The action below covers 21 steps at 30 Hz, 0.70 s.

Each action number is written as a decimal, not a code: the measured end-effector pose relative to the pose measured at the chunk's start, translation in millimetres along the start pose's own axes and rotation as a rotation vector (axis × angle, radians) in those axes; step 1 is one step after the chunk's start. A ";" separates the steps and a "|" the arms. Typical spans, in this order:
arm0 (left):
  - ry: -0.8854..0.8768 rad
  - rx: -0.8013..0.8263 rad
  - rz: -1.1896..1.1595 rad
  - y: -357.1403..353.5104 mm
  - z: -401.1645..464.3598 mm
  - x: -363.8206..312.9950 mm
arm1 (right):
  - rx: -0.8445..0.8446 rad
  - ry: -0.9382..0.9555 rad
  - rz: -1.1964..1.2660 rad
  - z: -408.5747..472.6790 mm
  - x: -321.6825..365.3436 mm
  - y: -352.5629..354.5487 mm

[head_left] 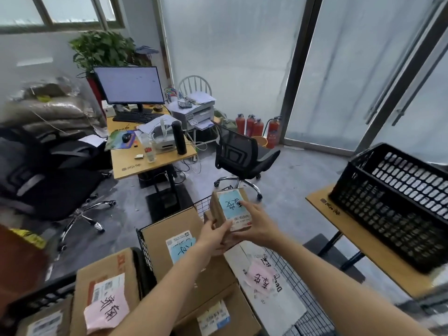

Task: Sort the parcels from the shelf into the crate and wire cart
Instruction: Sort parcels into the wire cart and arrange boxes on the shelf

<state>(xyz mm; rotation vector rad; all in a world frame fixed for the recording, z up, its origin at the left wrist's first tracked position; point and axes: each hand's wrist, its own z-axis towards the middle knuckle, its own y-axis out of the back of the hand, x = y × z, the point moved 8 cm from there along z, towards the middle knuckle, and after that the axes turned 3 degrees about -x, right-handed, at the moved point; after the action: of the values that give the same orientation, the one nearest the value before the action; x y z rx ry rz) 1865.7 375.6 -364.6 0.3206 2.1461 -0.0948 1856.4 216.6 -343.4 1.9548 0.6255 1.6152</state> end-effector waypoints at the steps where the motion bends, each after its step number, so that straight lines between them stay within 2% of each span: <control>1: 0.011 0.000 0.024 0.5 4.2 0.1 | -0.020 0.003 -0.020 6.7 -2.4 -1.3; 8: 0.096 0.031 0.098 9.2 26.0 0.0 | -0.029 -0.025 -0.051 36.2 -12.9 -23.4; 11: -0.047 -0.004 0.160 16.2 31.3 -18.6 | -0.012 0.008 -0.185 40.0 -17.5 -29.6; 13: -0.251 -0.085 0.386 29.6 29.4 -35.2 | 0.044 0.036 -0.259 38.9 -23.1 -39.5; 15: -0.431 -0.192 0.752 44.4 24.8 -39.1 | 0.076 0.053 -0.288 39.1 -26.7 -49.9; 18: -0.473 -0.215 1.112 60.0 29.5 -11.0 | 0.035 0.050 -0.310 47.1 -31.8 -58.1; 21: -0.459 -0.190 1.224 69.4 33.5 12.4 | 0.022 0.010 -0.331 55.2 -36.8 -62.6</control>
<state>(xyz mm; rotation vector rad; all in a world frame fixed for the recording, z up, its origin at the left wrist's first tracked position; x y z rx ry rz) 1904.4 438.5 -389.9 1.2833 1.2115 0.6611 1902.7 234.5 -420.0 1.7488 0.9200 1.4177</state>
